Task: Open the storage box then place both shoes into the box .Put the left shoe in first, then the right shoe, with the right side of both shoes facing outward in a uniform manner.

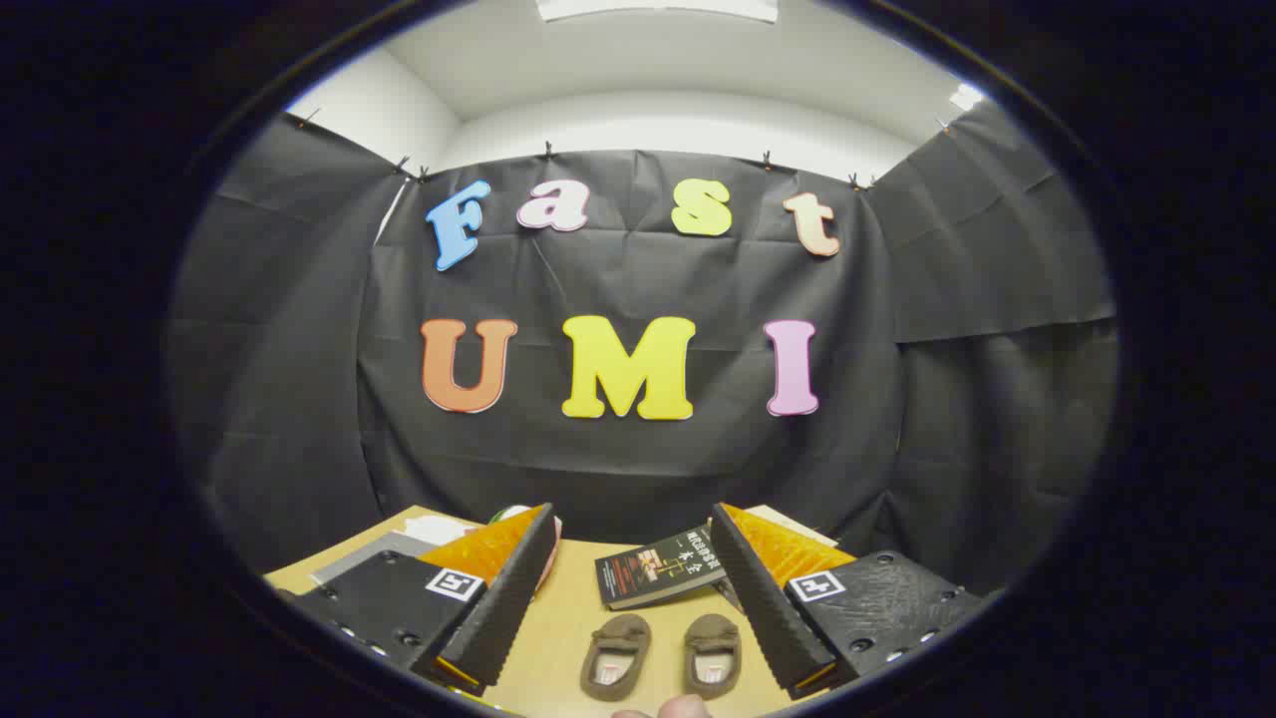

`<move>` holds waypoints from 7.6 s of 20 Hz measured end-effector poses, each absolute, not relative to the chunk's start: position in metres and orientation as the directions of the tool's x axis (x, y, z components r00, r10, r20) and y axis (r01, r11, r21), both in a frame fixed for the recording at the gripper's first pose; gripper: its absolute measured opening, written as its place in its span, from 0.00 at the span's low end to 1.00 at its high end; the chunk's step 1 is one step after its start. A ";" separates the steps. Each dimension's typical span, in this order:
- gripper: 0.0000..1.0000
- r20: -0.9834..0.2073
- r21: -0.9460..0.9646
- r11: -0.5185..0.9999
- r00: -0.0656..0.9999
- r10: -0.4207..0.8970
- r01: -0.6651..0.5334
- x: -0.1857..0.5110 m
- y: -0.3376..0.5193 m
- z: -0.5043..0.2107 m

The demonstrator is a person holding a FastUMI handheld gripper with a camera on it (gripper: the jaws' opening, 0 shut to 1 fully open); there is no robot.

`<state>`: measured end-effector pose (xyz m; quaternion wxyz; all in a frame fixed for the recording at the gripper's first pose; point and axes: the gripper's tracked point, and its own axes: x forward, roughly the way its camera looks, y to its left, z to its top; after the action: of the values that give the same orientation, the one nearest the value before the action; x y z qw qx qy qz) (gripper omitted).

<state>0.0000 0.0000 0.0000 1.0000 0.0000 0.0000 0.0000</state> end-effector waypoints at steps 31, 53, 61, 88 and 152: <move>0.95 0.008 0.024 1.000 1.000 -0.008 0.008 -0.005 -0.008 0.011; 0.95 -0.220 0.189 0.967 0.952 0.210 -0.170 0.041 0.123 -0.131; 0.95 -0.351 0.340 0.922 0.884 0.309 -0.187 0.051 0.175 -0.209; 0.31 -0.401 0.713 0.695 0.757 0.515 -0.095 0.059 0.195 -0.243; 0.96 -0.557 0.135 0.990 0.824 0.105 -0.035 0.059 -0.010 -0.233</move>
<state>0.0595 -0.0097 -0.2326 0.9530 0.0596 0.2947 0.0367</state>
